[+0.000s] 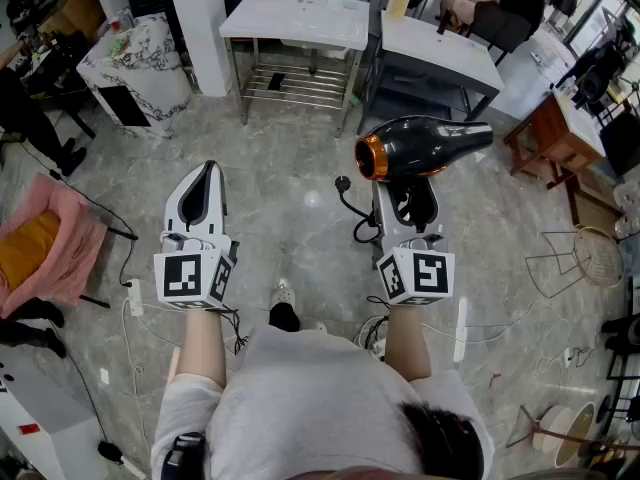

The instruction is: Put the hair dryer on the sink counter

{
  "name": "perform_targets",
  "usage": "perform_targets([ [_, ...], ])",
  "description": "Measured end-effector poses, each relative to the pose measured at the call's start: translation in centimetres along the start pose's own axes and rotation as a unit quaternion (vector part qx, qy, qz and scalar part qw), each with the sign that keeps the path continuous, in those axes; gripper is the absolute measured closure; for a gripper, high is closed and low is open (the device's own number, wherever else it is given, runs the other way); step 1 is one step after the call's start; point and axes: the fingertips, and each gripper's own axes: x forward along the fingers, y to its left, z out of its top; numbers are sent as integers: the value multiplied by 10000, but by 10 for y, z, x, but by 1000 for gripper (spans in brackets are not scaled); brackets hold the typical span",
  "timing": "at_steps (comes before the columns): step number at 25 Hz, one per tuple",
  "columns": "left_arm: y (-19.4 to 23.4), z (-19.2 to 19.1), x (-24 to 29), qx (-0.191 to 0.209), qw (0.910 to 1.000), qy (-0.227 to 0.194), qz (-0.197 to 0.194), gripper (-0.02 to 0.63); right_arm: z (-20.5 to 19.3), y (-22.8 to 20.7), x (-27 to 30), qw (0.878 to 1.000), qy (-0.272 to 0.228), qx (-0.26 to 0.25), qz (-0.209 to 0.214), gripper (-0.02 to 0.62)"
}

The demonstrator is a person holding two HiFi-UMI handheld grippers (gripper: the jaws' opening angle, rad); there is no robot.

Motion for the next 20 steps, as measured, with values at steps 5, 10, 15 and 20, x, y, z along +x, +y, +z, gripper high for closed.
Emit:
perform_targets([
  [5,3,2,2,4,10000,5,-3,600,2,2,3,10000,3,-22,25,314],
  [10,5,0,5,4,10000,-4,-11,600,-2,3,7,10000,-13,28,24,314],
  [15,15,0,18,21,10000,-13,-57,600,-3,6,23,10000,-21,9,2,314],
  [20,30,-4,39,27,9999,-75,-91,600,-7,7,46,9996,-128,234,-7,314],
])
